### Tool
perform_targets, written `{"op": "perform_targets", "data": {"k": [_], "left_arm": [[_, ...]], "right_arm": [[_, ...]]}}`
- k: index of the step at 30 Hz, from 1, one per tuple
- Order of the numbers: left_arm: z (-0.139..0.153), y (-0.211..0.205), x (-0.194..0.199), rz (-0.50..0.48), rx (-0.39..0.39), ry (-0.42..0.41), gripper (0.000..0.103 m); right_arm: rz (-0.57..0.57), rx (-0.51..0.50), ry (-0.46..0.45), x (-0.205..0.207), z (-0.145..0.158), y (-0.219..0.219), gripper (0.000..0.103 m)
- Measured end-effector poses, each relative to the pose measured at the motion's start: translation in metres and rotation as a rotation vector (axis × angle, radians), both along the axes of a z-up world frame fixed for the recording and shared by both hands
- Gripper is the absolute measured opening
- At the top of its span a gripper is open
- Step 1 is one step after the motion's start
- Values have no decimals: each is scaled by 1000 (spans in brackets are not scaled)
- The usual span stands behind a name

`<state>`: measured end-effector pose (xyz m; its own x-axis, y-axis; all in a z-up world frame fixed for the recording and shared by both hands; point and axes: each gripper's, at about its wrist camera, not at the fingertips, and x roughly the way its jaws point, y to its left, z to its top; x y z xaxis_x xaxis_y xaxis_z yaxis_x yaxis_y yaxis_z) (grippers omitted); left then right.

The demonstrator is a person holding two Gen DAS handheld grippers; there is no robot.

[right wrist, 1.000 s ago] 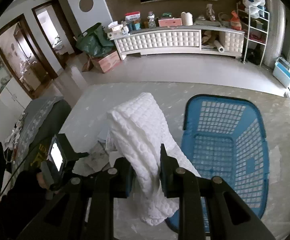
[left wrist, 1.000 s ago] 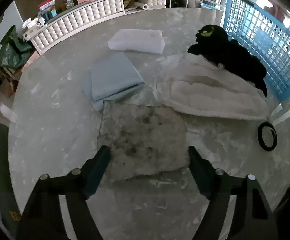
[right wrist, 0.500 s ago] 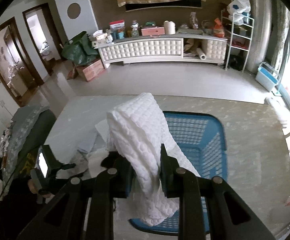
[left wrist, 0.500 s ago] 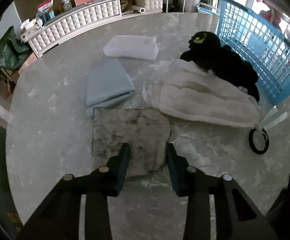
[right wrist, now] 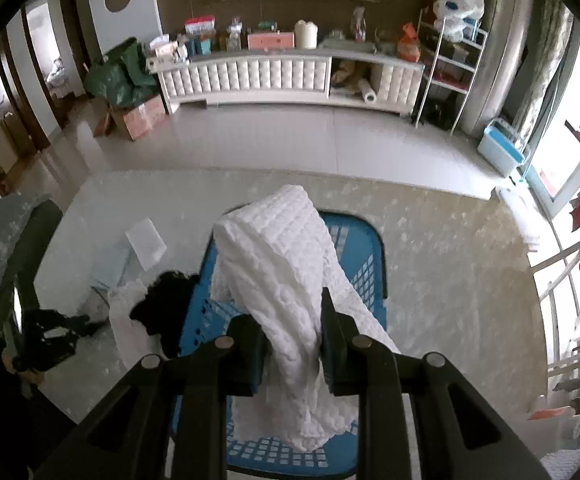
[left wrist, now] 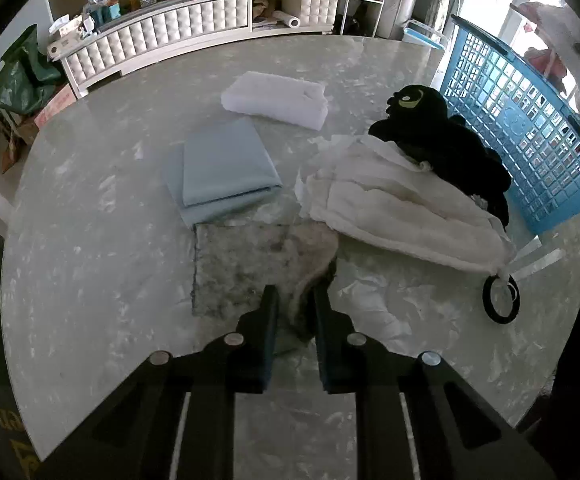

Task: Organize soft objects
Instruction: 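Lift the white towel with the right gripper and carry it over the blue basket, then lower the towel into the basket and open the right gripper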

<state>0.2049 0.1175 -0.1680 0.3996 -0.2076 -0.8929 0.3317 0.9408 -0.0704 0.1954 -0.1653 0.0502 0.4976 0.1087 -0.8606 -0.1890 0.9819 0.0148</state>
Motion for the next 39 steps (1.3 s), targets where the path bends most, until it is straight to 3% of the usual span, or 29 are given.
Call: {"op": "perform_targets", "data": {"k": [15, 17, 18, 26, 30, 32, 36, 39], "left_arm": [[-2, 1, 2, 14, -23, 17, 15], [-1, 2, 2, 19, -28, 20, 14], [-1, 3, 2, 22, -32, 23, 6], [-6, -2, -5, -6, -21, 40, 6], [-5, 1, -5, -2, -52, 46, 6], [-6, 2, -4, -1, -59, 50, 6], [-7, 4, -3, 2, -73, 54, 6], [-6, 4, -4, 3, -75, 48, 5]], "right_arm": [[7, -90, 291, 17, -116, 18, 22], [7, -102, 323, 15, -127, 21, 22], [9, -101, 333, 15, -130, 22, 23], [86, -125, 390, 1, -144, 36, 25], [93, -104, 400, -5, -144, 39, 35], [92, -112, 394, -7, -141, 40, 55], [79, -168, 358, -9, -126, 43, 67], [56, -168, 331, -10, -112, 39, 82]]}}
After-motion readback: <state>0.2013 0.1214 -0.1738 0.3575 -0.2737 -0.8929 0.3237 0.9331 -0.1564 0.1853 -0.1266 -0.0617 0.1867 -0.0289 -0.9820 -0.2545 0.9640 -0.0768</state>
